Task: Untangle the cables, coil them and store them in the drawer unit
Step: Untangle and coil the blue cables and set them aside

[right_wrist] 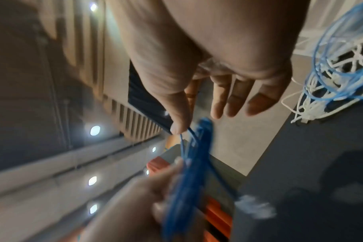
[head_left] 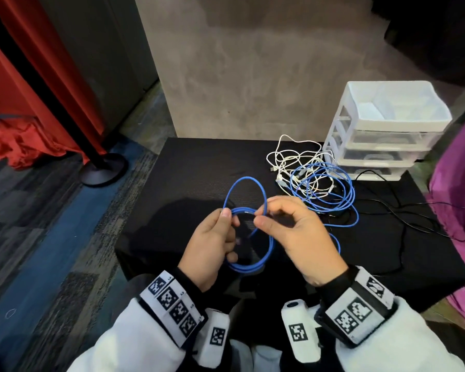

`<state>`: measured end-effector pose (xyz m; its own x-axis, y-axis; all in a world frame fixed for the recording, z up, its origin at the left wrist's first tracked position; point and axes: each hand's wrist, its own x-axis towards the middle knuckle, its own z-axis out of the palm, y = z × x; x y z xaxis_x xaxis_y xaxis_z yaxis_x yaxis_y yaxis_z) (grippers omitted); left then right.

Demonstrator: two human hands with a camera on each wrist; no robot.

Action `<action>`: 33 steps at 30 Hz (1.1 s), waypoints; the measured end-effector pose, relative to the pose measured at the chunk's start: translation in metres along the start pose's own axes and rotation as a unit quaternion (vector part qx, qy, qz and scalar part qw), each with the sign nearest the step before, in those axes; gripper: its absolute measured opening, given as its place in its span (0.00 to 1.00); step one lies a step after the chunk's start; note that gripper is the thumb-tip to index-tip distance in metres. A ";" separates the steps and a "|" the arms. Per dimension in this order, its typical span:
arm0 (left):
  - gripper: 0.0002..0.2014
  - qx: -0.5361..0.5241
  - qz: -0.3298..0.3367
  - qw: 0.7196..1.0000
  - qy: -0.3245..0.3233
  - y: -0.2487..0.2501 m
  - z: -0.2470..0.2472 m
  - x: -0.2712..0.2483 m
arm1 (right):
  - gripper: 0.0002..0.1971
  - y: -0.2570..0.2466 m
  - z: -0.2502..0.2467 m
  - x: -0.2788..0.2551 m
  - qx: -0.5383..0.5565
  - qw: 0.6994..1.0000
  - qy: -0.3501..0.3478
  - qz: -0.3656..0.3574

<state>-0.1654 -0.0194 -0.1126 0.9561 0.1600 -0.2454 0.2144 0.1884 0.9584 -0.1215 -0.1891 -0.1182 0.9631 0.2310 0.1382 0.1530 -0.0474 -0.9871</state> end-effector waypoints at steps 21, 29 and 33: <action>0.18 0.082 0.088 0.985 0.124 -0.012 -0.040 0.022 | 0.07 0.013 -0.032 -0.004 0.124 0.979 -0.062 0.150; 0.19 0.121 0.119 0.970 0.172 -0.030 -0.014 0.021 | 0.02 -0.007 -0.002 0.001 0.351 0.915 -0.023 0.198; 0.19 -0.004 0.067 0.981 0.181 -0.020 -0.003 0.021 | 0.06 0.008 0.018 -0.003 0.135 0.981 0.008 0.140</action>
<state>-0.1505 -0.0167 -0.1370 0.8421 0.5169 -0.1541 0.0885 0.1494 0.9848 -0.1272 -0.1732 -0.1283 0.9629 0.2295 -0.1418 -0.1796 0.1532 -0.9717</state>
